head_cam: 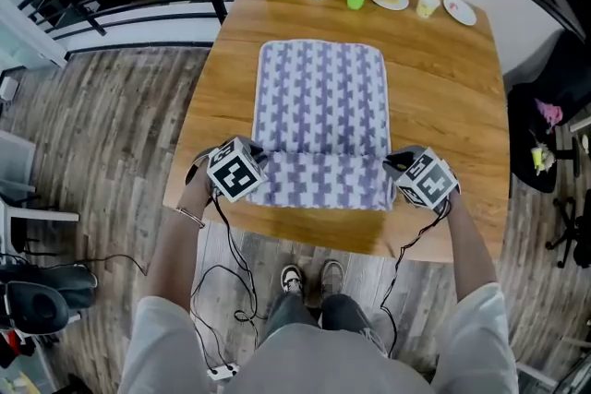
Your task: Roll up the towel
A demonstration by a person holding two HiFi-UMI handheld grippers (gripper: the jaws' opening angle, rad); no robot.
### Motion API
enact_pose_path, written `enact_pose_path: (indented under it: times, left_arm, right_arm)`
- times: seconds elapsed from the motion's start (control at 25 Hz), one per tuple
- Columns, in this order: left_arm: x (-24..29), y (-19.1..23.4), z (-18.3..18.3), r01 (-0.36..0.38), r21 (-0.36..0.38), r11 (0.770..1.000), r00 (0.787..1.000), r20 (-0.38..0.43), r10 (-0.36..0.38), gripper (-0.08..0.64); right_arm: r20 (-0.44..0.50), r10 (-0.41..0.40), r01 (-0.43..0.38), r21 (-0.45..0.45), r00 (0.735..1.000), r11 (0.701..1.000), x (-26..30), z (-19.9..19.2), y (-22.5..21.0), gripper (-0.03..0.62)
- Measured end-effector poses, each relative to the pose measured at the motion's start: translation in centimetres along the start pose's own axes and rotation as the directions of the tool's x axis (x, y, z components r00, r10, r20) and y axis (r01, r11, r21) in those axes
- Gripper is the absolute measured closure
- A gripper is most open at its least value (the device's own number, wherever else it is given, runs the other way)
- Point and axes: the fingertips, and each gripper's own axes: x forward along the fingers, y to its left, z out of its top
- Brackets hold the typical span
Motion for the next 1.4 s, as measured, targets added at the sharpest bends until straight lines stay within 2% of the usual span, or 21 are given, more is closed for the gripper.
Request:
enact_pose_path:
  times: [0.16, 0.28, 0.32, 0.4, 0.48, 0.56, 0.64, 0.72, 0.88, 1.08, 1.2, 1.28, 1.32, 1.36, 1.4]
  left_arm:
    - [-1.1, 1.5, 0.3, -0.049, -0.073, 0.996, 0.995, 0.088, 0.056, 0.43]
    - [-4.4, 1.9, 1.0, -0.039, -0.121, 0.992, 0.982, 0.178, 0.06, 0.405]
    - [-5.4, 1.0, 1.1, -0.021, -0.098, 0.995, 0.98, 0.193, 0.04, 0.405]
    - [-6.4, -2.7, 0.6, 0.035, 0.015, 0.999, 0.984, 0.172, -0.037, 0.405]
    - [-5.7, -7.0, -0.6, 0.089, 0.14, 0.986, 0.99, 0.1, -0.103, 0.405]
    - [-4.3, -10.0, -2.1, 0.11, 0.211, 0.971, 0.992, 0.035, -0.12, 0.405]
    - [-3.2, -11.1, -3.3, 0.098, 0.227, 0.969, 0.995, 0.01, -0.103, 0.405]
    - [-2.4, -10.9, -4.0, 0.061, 0.234, 0.97, 0.998, 0.007, -0.064, 0.394]
    - [-1.4, -10.3, -4.9, 0.02, 0.251, 0.968, 1.0, -0.003, -0.019, 0.395]
    - [0.0, -10.4, -5.4, -0.001, 0.292, 0.956, 0.999, -0.032, 0.011, 0.396]
    - [1.1, -9.2, -5.1, -0.007, 0.278, 0.96, 0.999, -0.035, 0.017, 0.4]
    - [1.2, -8.4, -5.0, -0.021, 0.256, 0.966, 0.999, -0.027, 0.029, 0.454]
    - [1.1, -8.4, -5.0, -0.027, 0.247, 0.969, 0.999, -0.024, 0.034, 0.456]
    - [0.9, -8.7, -5.0, -0.032, 0.242, 0.97, 0.999, -0.022, 0.039, 0.459]
    - [0.6, -9.1, -5.0, -0.036, 0.238, 0.971, 0.999, -0.022, 0.042, 0.461]
  right_arm:
    - [0.046, -0.105, 0.103, 0.059, 0.993, 0.993, -1.5, -0.3, -2.0, 0.511]
    - [0.105, -0.103, 0.094, 0.09, 0.989, 0.992, -4.5, 0.5, -1.8, 0.5]
    - [0.117, -0.066, 0.057, 0.077, 0.991, 0.995, -5.3, 0.6, -0.6, 0.489]
    - [0.104, 0.052, -0.053, 0.006, 0.993, 0.999, -5.9, 0.3, 3.4, 0.467]
    - [0.052, 0.163, -0.158, -0.087, 0.985, 0.984, -5.2, -1.2, 7.8, 0.453]
    - [-0.011, 0.215, -0.213, -0.171, 0.977, 0.962, -3.9, -2.9, 11.0, 0.443]
    - [-0.07, 0.196, -0.207, -0.231, 0.978, 0.951, -2.6, -4.2, 12.1, 0.433]
    - [-0.1, 0.141, -0.162, -0.261, 0.985, 0.952, -1.6, -5.2, 11.5, 0.431]
    - [-0.099, 0.095, -0.118, -0.258, 0.99, 0.959, -0.6, -6.1, 10.4, 0.433]
    - [-0.113, 0.046, -0.08, -0.314, 0.993, 0.946, 0.6, -6.6, 10.2, 0.442]
    - [-0.116, 0.045, -0.078, -0.299, 0.992, 0.951, 1.5, -6.2, 9.3, 0.448]
    - [-0.104, 0.04, -0.068, -0.28, 0.994, 0.958, 1.7, -5.8, 8.8, 0.453]
    - [-0.095, 0.031, -0.056, -0.269, 0.995, 0.962, 1.6, -5.8, 8.8, 0.46]
    - [-0.086, 0.019, -0.041, -0.261, 0.996, 0.964, 1.3, -5.8, 8.9, 0.518]
    - [-0.081, 0.009, -0.03, -0.258, 0.997, 0.966, 1.0, -5.9, 9.1, 0.52]
